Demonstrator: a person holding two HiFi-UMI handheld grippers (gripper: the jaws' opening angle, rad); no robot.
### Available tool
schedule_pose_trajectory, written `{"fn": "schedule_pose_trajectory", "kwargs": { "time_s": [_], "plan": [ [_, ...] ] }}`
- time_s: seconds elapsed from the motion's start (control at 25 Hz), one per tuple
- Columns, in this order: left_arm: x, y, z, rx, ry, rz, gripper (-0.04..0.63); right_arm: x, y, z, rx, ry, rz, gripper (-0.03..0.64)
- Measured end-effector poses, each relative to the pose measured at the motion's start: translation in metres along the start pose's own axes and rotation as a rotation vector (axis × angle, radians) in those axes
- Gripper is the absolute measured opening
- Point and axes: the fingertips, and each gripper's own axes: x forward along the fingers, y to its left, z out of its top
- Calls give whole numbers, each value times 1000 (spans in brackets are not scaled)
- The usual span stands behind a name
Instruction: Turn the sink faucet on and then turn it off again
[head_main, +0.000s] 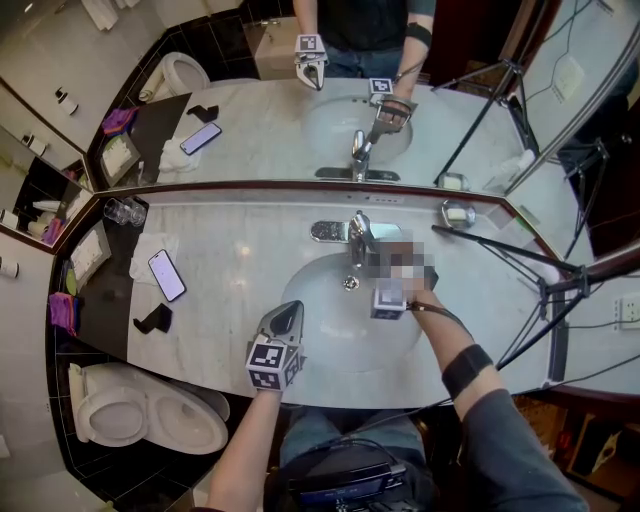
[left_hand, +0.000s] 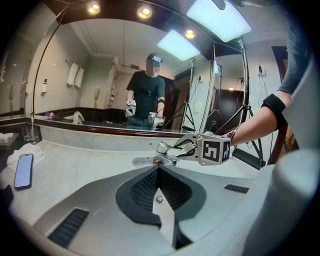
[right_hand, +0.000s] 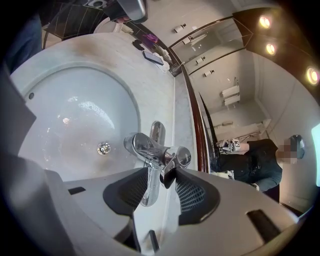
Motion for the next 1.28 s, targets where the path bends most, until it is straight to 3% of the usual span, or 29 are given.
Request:
{"fn": "schedule_pose_trajectory", "kwargs": {
  "time_s": [0.56,1.0,1.28],
  "plan": [
    [-7,-8,-1,8,2,0,-12,-2,0,1,51,20,22,176],
    [-27,-13,17,38,-32,1,-12,-62,-2,1,257,-3,-19,170],
    [-38,-22,34,65,-55,-10,-12,-119,-21,-3,414,-39,-105,73]
  ]
}}
